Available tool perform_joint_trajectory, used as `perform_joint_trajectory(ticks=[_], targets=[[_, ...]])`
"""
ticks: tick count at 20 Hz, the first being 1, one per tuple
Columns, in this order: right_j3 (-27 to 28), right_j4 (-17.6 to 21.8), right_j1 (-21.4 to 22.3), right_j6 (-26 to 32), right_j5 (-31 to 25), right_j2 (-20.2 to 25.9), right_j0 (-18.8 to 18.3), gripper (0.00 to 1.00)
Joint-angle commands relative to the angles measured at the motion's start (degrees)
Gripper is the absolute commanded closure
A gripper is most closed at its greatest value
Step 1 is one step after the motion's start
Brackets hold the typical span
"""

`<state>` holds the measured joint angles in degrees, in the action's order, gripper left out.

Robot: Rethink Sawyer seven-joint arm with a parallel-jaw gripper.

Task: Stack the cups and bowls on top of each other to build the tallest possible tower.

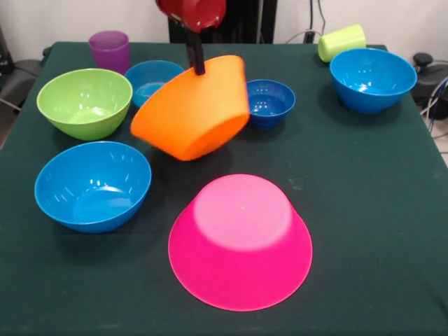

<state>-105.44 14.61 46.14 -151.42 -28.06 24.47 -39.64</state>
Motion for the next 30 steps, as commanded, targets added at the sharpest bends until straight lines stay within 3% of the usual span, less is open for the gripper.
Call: perform_joint_trajectory(ticks=[1,9,17,25,30], targets=[[-4.4,-0.2,3.0,12.7,-6.9,9.7,0.3,1.0],[-4.4,0.1,3.2,10.5,-8.3,10.9,0.1,1.0],[1.9,3.2,-0.8,11.5,-10.9,9.7,0.9,1.0],[11.9,11.7,-1.7,7.2,-20.7,1.4,8.9,1.0],[17.0,16.7,0.1,5.6,-32.6,-2.8,14.3,1.0]])
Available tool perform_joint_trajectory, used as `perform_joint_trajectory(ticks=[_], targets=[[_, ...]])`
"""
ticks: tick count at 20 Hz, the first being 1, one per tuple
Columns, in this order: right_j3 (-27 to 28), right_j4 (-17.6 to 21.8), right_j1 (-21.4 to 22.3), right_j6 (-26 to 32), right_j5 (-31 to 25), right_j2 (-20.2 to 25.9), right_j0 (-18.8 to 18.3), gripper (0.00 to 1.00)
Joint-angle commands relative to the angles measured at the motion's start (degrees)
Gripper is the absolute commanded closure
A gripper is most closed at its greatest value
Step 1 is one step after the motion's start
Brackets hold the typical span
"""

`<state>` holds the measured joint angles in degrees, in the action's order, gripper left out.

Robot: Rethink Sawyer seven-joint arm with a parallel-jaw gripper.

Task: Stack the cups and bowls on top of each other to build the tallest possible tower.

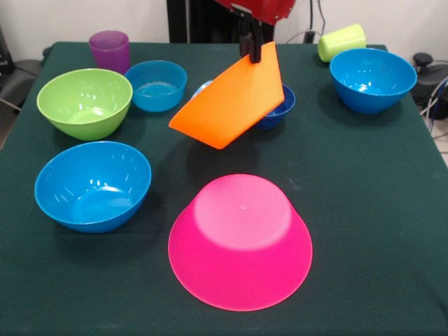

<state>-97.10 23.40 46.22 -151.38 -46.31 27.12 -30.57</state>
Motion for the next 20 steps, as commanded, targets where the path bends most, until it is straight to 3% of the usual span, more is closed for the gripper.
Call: perform_joint_trajectory(ticks=[1,4,10,14,20], targets=[[9.2,8.1,0.2,5.5,-15.7,-5.7,5.7,1.0],[12.5,10.2,0.3,5.0,-21.9,-7.2,7.9,1.0],[15.7,13.9,0.6,4.2,-28.5,-9.3,10.8,1.0],[16.8,15.4,-0.1,4.4,-29.3,-10.1,11.6,1.0],[19.2,20.9,-4.3,0.2,-27.1,-13.0,15.7,1.0]])
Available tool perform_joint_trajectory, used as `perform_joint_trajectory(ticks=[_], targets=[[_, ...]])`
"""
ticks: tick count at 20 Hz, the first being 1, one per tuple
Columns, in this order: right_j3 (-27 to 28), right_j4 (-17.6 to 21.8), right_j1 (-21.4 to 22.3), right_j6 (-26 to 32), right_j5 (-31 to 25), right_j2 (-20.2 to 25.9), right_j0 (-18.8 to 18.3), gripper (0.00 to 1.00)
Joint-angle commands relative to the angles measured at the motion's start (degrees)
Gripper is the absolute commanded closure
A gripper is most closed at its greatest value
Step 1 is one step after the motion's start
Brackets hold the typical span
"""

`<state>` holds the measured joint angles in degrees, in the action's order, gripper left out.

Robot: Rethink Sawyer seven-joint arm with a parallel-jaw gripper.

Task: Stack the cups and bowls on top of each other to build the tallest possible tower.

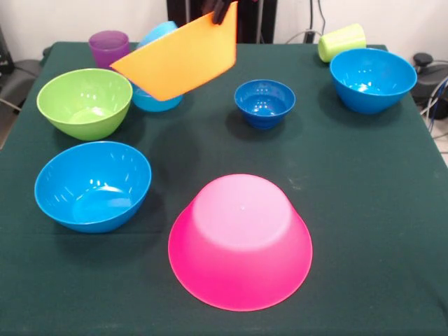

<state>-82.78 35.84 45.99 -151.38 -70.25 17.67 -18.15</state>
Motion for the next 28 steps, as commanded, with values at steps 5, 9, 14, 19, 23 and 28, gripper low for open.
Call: perform_joint_trajectory(ticks=[5,9,14,19,23,28], targets=[[7.5,11.1,-7.7,-3.6,-1.2,-6.2,6.0,1.0],[10.7,13.2,-10.1,-5.0,-2.2,-8.5,8.9,1.0],[15.2,13.1,-12.4,-5.1,-5.3,-11.0,12.2,1.0],[20.1,12.4,-15.8,-5.1,-7.6,-13.1,15.0,1.0],[24.8,10.7,-18.4,-4.4,-10.6,-14.4,17.0,1.0],[29.5,9.6,-20.8,-3.3,-14.2,-16.2,18.9,1.0]])
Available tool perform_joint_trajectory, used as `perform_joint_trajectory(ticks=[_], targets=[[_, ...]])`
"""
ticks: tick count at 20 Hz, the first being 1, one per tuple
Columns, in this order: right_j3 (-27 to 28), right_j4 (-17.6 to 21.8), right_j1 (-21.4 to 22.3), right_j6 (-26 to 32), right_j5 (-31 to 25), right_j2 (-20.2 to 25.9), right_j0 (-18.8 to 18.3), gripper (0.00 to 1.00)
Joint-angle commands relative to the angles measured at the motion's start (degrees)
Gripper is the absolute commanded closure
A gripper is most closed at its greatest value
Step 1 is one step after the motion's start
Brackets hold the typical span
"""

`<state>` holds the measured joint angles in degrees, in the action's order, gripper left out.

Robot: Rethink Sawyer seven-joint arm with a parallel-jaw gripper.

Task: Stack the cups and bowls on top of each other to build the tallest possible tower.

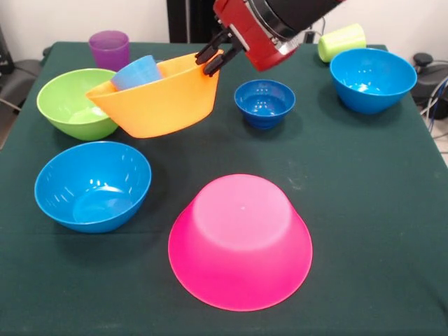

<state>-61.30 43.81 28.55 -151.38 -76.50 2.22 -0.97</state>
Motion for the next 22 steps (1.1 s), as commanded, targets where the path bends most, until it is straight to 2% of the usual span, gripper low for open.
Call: perform_joint_trajectory(ticks=[1,10,13,18,22], targets=[[8.7,1.5,-3.8,-3.2,-8.0,-1.0,1.8,1.0],[15.5,1.8,-10.2,-4.6,-5.9,-3.2,2.6,1.0],[17.5,1.1,-11.0,-3.2,-7.2,-4.0,2.9,1.0],[17.5,-0.2,-11.0,-0.8,-8.0,-5.7,3.3,1.0],[19.8,0.1,-10.7,4.6,-11.9,-7.2,3.8,1.0]])
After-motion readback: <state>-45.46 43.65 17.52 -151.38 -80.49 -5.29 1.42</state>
